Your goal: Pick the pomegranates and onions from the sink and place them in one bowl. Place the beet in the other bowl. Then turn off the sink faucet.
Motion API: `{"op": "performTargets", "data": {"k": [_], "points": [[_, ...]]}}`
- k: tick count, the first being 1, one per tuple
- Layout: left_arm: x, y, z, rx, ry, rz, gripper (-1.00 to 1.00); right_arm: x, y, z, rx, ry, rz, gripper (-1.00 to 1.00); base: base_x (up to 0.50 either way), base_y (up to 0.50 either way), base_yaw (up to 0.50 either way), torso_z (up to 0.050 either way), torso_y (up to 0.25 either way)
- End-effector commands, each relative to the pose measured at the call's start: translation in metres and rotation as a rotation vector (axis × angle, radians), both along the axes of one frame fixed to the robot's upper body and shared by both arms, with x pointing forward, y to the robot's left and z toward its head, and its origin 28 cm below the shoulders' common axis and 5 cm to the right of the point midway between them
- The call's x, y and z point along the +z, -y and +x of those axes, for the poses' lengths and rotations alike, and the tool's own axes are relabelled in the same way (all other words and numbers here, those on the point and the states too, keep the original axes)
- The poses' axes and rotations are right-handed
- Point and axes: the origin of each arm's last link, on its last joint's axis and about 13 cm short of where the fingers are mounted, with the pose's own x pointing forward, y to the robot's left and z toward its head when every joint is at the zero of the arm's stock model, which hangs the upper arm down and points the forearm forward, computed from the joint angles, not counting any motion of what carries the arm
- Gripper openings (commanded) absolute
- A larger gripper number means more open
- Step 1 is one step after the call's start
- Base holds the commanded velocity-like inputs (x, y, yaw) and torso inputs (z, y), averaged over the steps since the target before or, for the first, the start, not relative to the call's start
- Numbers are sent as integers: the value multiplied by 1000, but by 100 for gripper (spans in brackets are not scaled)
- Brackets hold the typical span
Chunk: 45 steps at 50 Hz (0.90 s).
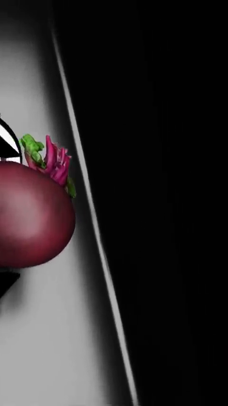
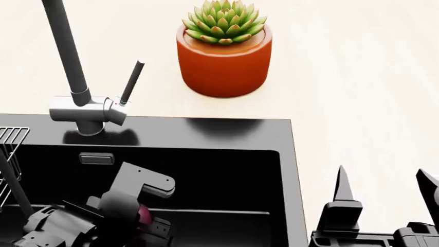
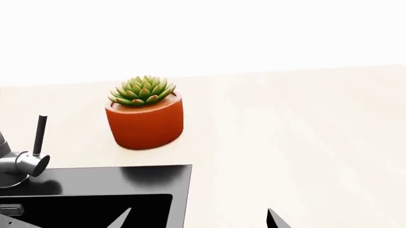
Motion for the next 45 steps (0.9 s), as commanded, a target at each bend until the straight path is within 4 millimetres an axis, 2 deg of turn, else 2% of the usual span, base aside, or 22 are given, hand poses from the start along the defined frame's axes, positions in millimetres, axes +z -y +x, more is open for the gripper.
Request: {"op": "performTargets", "data": {"k": [1, 5, 8, 12, 20, 22, 29, 31, 34, 36, 41, 45], "points": [[10, 7, 5, -15, 49, -58, -100, 2, -1, 1, 18, 7, -2, 100, 0, 0, 0, 0, 0], [29, 0, -4, -51, 71, -65, -100, 3, 0, -1, 17, 2, -5, 100, 0, 0, 0, 0, 0], [36, -5, -15, -70, 77, -61, -100, 4, 0, -3, 13, 0, -6, 100, 0, 0, 0, 0, 0], [46, -8, -27, -96, 91, -68, -100, 5, 0, -1, 16, 4, 1, 100, 0, 0, 0, 0, 0], [79, -12, -49, -142, 146, -108, -100, 8, 0, -1, 16, 3, -7, 100, 0, 0, 0, 0, 0], [88, -15, -60, -193, 138, -138, -100, 9, 1, -2, 12, 8, -4, 100, 0, 0, 0, 0, 0], [117, -23, -73, -251, 210, -198, -100, 9, 0, 2, 22, 13, -13, 100, 0, 0, 0, 1, 0], [121, -33, -78, -281, 269, -233, -100, 12, 0, 0, 39, 43, -31, 100, 0, 0, 0, 0, 0], [120, -37, -84, -294, 280, -270, -100, 13, -1, 2, 54, 55, -55, 100, 0, 0, 0, 0, 3], [122, -41, -87, -346, 360, -249, -100, 13, -2, 3, 71, 52, -67, 100, 0, 0, 0, 0, 0], [134, -48, -100, -394, 454, -442, -100, 17, -4, 5, 107, 62, -91, 100, 0, 0, 0, 0, 0], [140, -55, -105, -391, 515, -486, -100, 20, -3, 9, 110, 88, -92, 100, 0, 0, 0, 0, 0]]}}
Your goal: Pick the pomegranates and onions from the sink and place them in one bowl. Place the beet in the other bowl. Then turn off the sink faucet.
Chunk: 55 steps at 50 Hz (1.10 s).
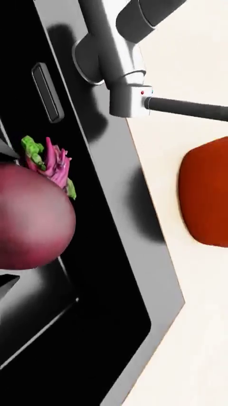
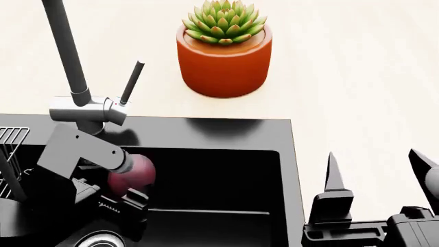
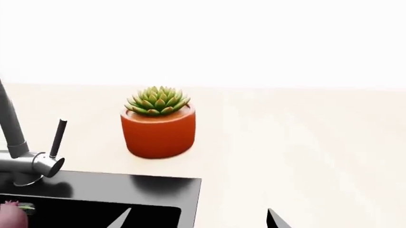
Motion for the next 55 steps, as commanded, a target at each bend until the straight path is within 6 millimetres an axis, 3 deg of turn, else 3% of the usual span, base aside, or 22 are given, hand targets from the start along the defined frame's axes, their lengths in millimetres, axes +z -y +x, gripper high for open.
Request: {"op": "performTargets", "data": {"k": [1, 20, 31, 55], "points": [[28, -15, -27, -128, 168, -199, -100, 8, -3, 7, 58, 52, -39, 100, 0, 0, 0, 0, 0], [46, -29, -38, -127, 254, -255, -100, 10, -1, 1, 47, 60, -21, 100, 0, 0, 0, 0, 0], [48, -29, -41, -118, 243, -267, -100, 4, 0, -2, 23, 46, 12, 100, -370, -96, 0, 0, 1], [46, -20, -41, -129, 229, -279, -100, 3, 1, -6, 18, 47, 29, 100, -107, -431, 0, 0, 0]]}}
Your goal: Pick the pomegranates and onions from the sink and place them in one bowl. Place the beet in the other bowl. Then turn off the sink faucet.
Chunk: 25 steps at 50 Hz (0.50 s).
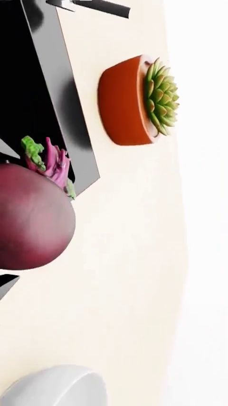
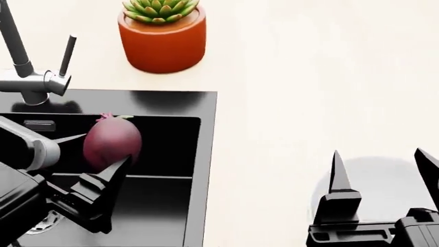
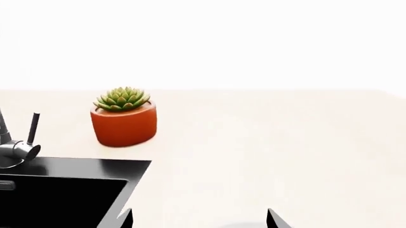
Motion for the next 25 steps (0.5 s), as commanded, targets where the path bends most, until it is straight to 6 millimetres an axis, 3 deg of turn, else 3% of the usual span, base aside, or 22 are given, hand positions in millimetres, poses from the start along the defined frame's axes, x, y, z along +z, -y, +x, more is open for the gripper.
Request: {"op": "performTargets", "data": {"k": [1, 25], "points": [[7, 6, 1, -29, -10, -55, -100, 2, -1, -2, 15, 24, 7, 100, 3, -500, 0, 0, 0], [29, 3, -2, -31, 48, -82, -100, 16, 4, -11, -2, 53, 0, 100, 3, -500, 0, 0, 0]]}}
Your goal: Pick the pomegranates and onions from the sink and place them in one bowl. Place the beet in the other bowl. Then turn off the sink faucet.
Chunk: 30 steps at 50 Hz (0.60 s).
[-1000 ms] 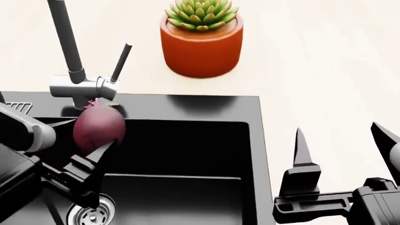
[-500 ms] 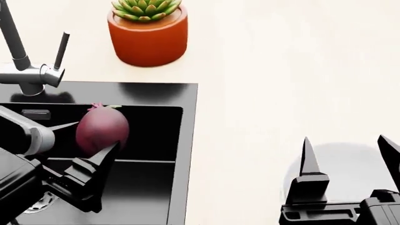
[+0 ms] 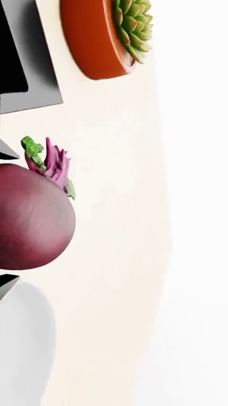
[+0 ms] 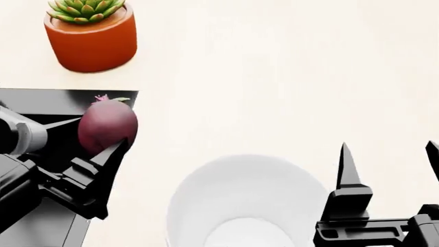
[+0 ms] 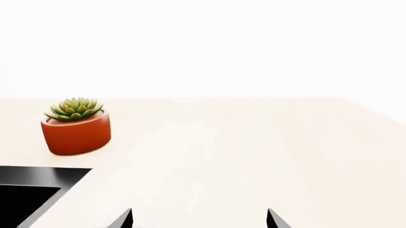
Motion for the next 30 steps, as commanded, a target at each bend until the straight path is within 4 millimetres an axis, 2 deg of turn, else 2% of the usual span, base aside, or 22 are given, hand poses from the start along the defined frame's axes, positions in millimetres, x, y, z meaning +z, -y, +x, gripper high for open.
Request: {"op": "performTargets", "data": {"k": [1, 10, 12, 13, 16, 17, 18, 20, 21, 22, 24, 27, 29, 30], "points": [[14, 3, -2, -33, 10, -53, -100, 5, 1, -5, 1, 24, -2, 100, 3, -500, 0, 0, 0], [18, -1, 0, -23, 16, -58, -100, 4, 1, -3, 3, 26, 1, 100, 2, -304, 0, 0, 0], [18, 1, -8, -88, 34, -8, -100, 4, 2, -4, -8, 34, 4, 100, 0, -29, 0, 0, 0], [22, 2, -9, -90, 0, -42, -100, 3, 2, -4, -9, 36, 7, 100, 0, 0, 0, 0, 0], [41, -2, -4, -91, 33, 32, -100, 3, 3, -4, -19, 31, 7, 100, 0, 0, 0, 0, 0], [52, 1, -4, -116, 94, 82, -100, 5, 4, -5, -29, 29, 2, 100, 0, 0, 0, 0, 0], [66, 2, -6, -149, 80, 96, -100, 6, 5, -6, -37, 32, 2, 100, 0, 0, 0, 0, 0], [79, 8, -7, -167, 69, 123, -100, 7, 6, -7, -50, 31, 1, 100, 0, 0, 0, 0, 0], [89, 11, -10, -247, -24, 113, -100, 7, 6, -7, -50, 26, -1, 100, 0, 0, 0, 0, 0], [93, 12, -9, -239, 25, 147, -100, 8, 5, -7, -50, 26, -3, 100, 0, 0, 0, 0, 0], [112, 14, -11, -285, 23, 203, -100, 10, 5, -8, -50, 28, -5, 100, 0, 0, 0, 0, 0], [127, 19, -15, -349, 23, 278, -100, 8, 4, -7, -49, 16, -7, 100, 0, 0, 0, 0, 0], [134, 25, -20, -442, -4, 349, -100, 11, 4, -8, -48, 16, -9, 100, 0, 0, 0, 0, 0], [138, 28, -20, -471, -146, 319, -100, 11, 4, -8, -50, 15, -11, 100, 0, 0, 0, 0, 0]]}}
